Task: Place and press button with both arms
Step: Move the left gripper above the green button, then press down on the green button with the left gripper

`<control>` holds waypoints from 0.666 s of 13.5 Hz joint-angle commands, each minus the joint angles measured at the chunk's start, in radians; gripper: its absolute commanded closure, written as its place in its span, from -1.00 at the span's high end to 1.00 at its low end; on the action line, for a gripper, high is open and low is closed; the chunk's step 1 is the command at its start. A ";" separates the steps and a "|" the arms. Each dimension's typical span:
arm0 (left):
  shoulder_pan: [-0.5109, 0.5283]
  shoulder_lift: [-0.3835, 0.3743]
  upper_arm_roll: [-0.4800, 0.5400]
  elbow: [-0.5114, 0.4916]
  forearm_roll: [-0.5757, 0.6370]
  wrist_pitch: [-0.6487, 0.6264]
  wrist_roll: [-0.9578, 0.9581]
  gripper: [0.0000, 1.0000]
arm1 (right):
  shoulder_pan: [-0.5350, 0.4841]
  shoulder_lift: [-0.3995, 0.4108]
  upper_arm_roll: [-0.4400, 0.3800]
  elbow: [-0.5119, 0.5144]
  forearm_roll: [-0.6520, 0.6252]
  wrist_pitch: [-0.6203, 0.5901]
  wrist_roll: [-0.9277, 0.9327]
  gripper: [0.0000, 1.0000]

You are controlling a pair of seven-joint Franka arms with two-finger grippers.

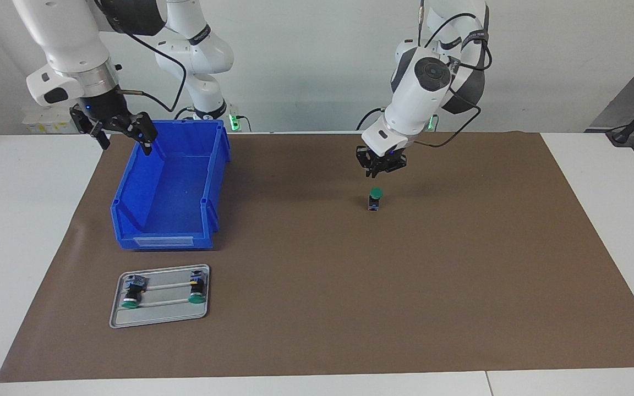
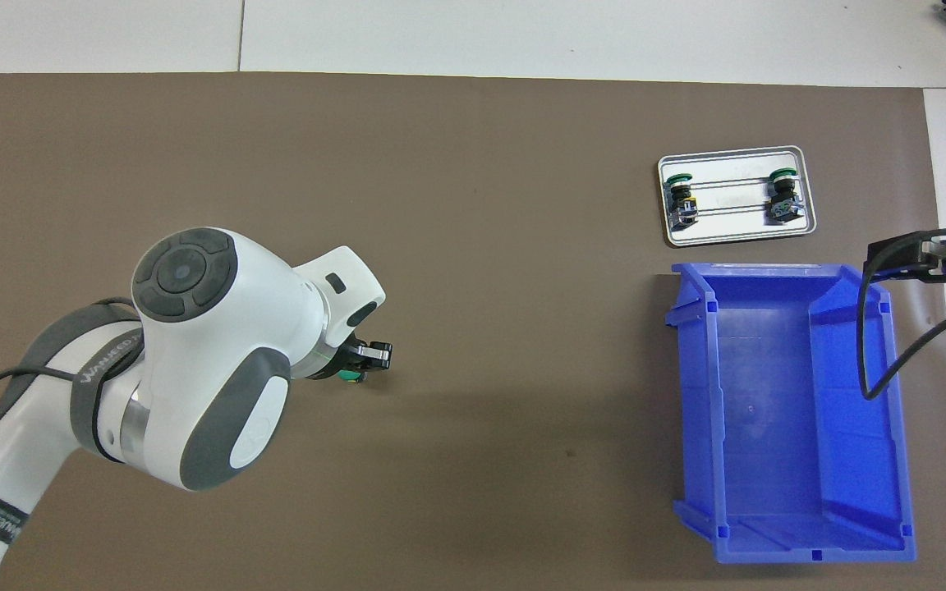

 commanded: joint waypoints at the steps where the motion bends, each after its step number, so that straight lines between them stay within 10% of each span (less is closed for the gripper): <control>1: -0.026 -0.056 0.015 -0.147 0.022 0.135 -0.037 -1.00 | -0.008 -0.025 0.006 -0.030 0.008 0.013 0.003 1.00; 9: 0.058 -0.042 0.017 -0.151 0.056 0.191 -0.031 -1.00 | -0.008 -0.026 0.005 -0.030 0.008 0.013 0.003 1.00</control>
